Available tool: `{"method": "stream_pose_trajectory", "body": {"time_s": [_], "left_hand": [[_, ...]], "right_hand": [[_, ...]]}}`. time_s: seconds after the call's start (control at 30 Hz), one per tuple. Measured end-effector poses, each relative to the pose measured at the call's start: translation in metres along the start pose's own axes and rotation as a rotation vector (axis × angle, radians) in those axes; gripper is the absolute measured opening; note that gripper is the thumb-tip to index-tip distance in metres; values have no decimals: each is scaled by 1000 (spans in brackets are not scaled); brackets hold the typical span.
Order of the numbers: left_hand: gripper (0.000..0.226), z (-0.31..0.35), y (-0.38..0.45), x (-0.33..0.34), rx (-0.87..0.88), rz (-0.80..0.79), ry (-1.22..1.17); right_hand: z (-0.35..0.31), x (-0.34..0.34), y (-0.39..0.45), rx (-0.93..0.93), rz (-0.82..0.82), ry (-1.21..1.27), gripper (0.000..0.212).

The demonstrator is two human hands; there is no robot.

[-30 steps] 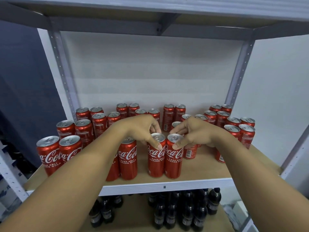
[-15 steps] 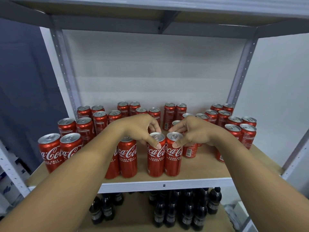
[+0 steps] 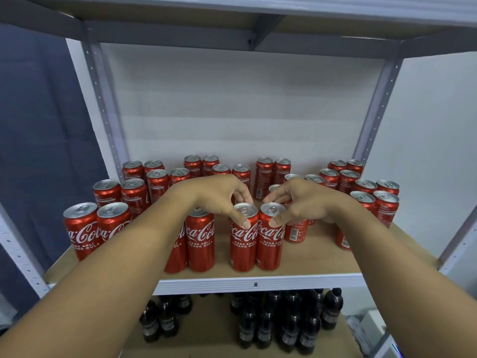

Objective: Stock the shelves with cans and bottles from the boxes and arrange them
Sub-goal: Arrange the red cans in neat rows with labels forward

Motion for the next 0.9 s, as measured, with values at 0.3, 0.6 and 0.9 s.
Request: {"method": "stream_pose_trajectory", "body": {"time_s": [0.3,0.6,0.9], "left_hand": [[53,3,-2,2,38,-25,-8],[87,-25,-22,-16,-23,26,-152],[89,-78,-66,-52,-137,-1,94]], "right_hand": [[1,0,1,22,-4,-4,47],[-42,3,4,-209,134,-132,72],[-95,79,31,-342,36,-172,77]]}}
Point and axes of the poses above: each hand's wrist, its own y-axis towards the middle knuckle, its own x-axis out of the palm, z = x × y, the point moved 5 cm from there along y, towards the middle knuckle, and after that the axes turned 10 degrees about z, right-handed, at the moved point
